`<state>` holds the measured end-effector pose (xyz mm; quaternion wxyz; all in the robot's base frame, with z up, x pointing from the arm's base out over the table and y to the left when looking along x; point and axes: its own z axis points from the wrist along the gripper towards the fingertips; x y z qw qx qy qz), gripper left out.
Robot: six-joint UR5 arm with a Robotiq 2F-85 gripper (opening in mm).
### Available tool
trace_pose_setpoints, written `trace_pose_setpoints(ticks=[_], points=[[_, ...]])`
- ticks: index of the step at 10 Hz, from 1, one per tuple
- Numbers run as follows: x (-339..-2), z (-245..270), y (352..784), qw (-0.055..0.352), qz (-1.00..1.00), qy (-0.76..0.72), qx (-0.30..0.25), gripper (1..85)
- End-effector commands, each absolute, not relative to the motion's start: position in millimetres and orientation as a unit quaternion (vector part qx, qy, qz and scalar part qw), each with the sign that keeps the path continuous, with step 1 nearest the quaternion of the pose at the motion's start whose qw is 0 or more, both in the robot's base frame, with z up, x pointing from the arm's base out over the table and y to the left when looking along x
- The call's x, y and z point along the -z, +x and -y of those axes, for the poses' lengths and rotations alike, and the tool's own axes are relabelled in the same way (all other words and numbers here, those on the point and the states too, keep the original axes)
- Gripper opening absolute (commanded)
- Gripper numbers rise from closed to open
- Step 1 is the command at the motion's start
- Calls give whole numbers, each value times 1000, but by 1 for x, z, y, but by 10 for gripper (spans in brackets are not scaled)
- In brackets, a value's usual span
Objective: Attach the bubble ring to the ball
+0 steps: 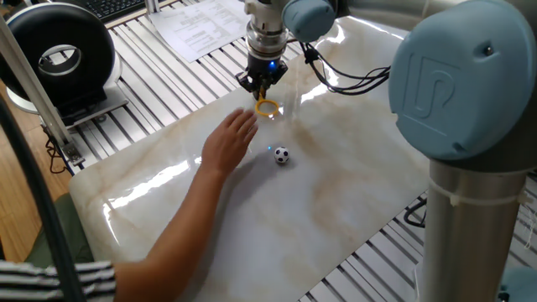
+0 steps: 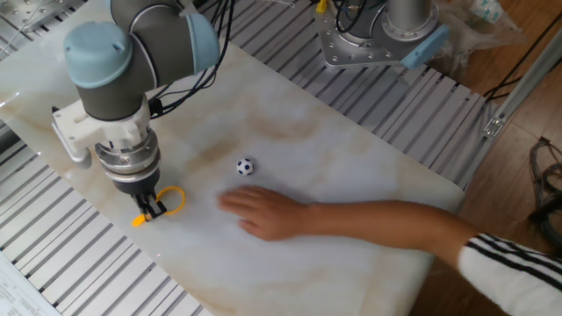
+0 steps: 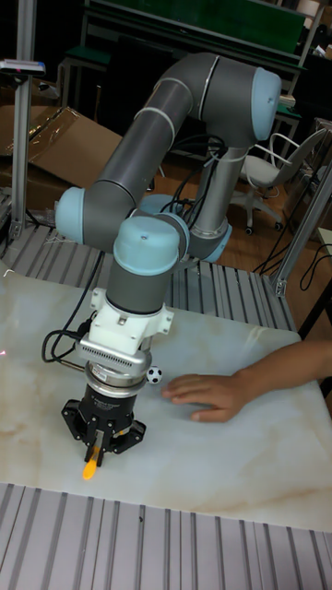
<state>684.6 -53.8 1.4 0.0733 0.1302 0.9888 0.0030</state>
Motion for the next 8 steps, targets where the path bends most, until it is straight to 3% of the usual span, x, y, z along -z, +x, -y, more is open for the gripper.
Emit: trace_pose_setpoints(ticks=[1,8], points=[[-7,55,683,66,-987,145,0,13],[-53,52,642,44,-990,137,-2,13]])
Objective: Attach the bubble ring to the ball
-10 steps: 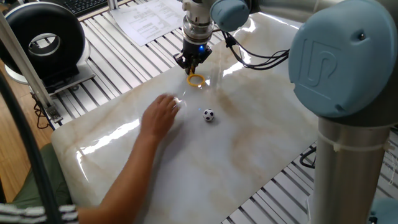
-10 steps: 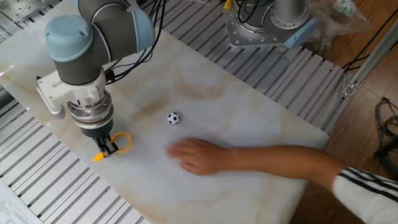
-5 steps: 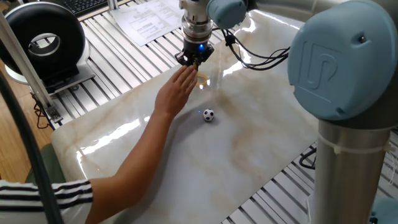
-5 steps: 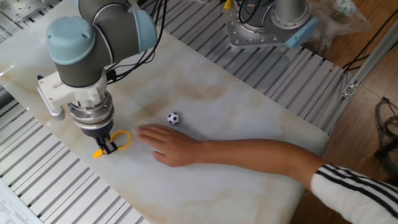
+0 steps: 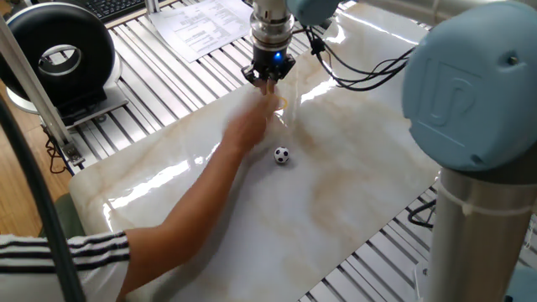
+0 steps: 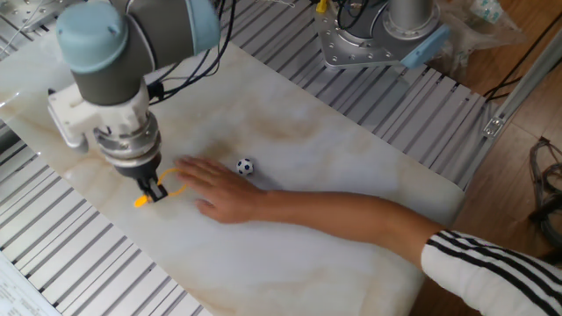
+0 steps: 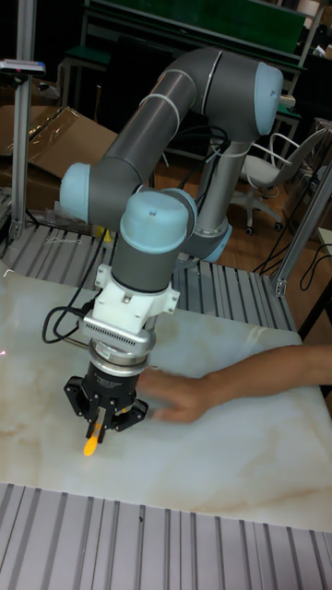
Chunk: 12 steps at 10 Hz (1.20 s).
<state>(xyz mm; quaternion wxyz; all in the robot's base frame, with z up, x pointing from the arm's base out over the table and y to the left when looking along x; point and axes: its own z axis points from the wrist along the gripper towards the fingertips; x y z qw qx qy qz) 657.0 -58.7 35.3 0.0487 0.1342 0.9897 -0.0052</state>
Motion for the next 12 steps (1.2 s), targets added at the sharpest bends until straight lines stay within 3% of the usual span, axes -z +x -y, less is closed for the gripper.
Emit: trace_pose_setpoints(ticks=[1,7,12], points=[[-59,46,637,46,-989,140,-7,13],[-82,30,611,46,-988,149,-20,13],[-82,30,612,49,-989,139,-18,13]])
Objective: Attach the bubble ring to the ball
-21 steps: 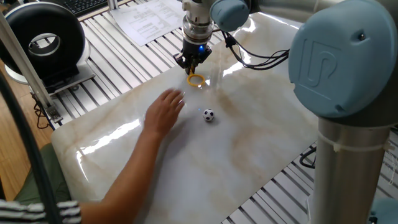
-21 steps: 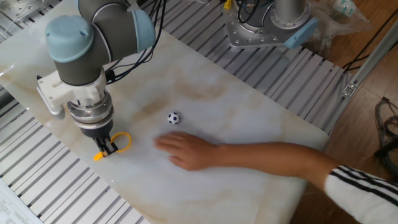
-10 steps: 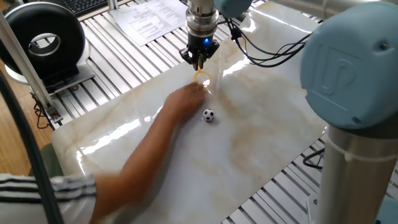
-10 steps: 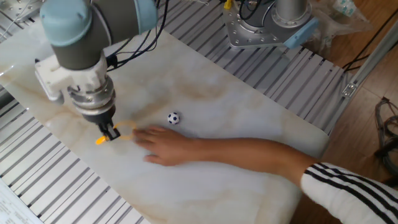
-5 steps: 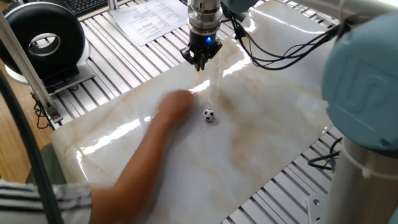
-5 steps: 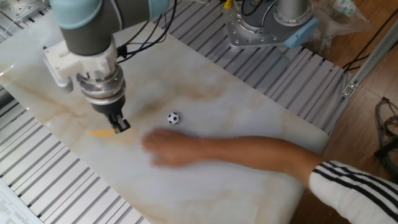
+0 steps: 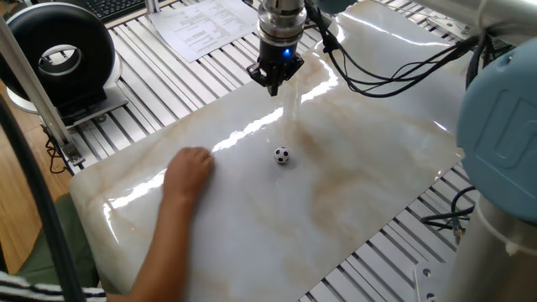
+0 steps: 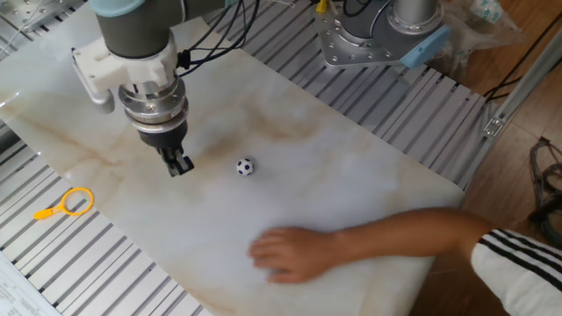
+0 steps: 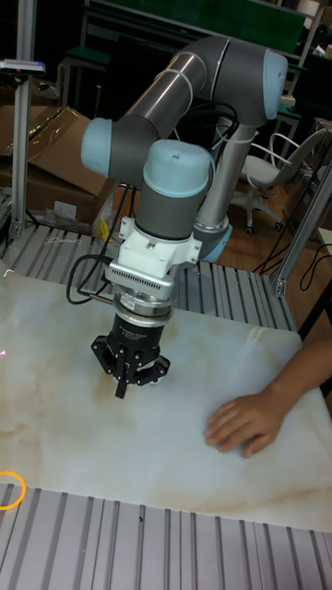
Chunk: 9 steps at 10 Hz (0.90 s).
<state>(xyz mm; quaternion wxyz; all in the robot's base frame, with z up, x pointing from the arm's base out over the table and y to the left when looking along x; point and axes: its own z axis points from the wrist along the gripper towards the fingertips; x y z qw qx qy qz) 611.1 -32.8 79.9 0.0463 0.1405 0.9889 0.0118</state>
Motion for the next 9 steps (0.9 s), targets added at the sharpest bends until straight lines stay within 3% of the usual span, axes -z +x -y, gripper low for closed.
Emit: trace_pose_setpoints(ticks=[1,4,7,9], points=[[-79,36,617,53,-991,124,-13,13],[-69,59,619,46,-995,94,7,13],[-66,77,633,46,-998,37,-1,147],[-64,99,655,66,-998,12,-1,187]])
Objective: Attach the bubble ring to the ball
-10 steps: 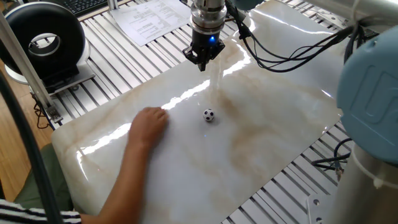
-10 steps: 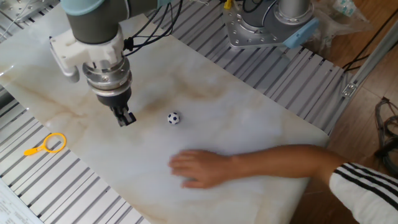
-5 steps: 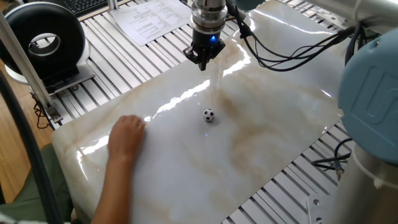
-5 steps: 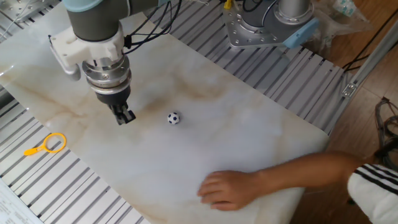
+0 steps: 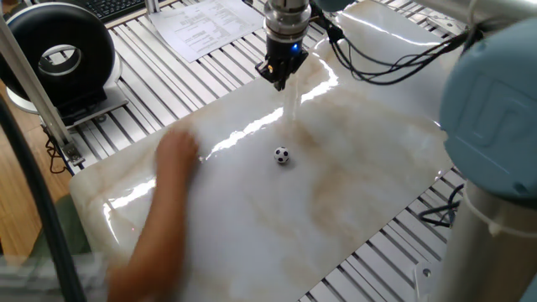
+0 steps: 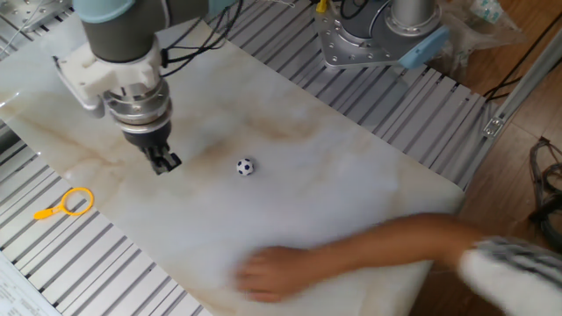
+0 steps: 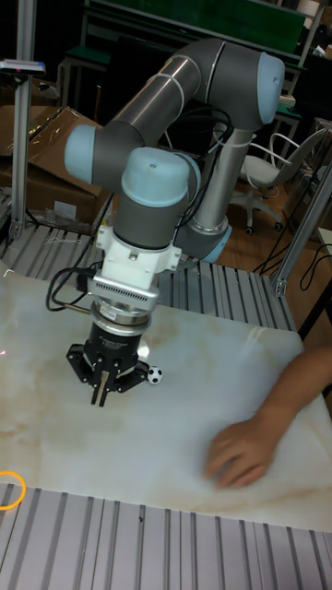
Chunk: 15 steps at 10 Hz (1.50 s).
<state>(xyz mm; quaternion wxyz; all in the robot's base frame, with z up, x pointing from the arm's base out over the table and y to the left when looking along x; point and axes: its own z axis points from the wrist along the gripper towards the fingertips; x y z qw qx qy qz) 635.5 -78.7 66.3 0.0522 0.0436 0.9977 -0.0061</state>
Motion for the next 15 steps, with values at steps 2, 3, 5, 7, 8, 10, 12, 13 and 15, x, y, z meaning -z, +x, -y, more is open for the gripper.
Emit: trace_pose_setpoints(ticks=[2,3,5,7,8,10,12,13,15], points=[[-54,107,665,70,-997,13,0,210],[-53,107,666,68,-998,13,-1,210],[-59,107,660,66,-998,11,2,210],[-61,101,653,55,-998,18,6,190],[-65,92,651,58,-998,24,-4,190],[-67,84,649,57,-998,27,-19,207],[-72,78,644,58,-997,33,-25,227],[-74,75,641,57,-997,34,-31,227],[-73,74,640,57,-997,32,-33,223]])
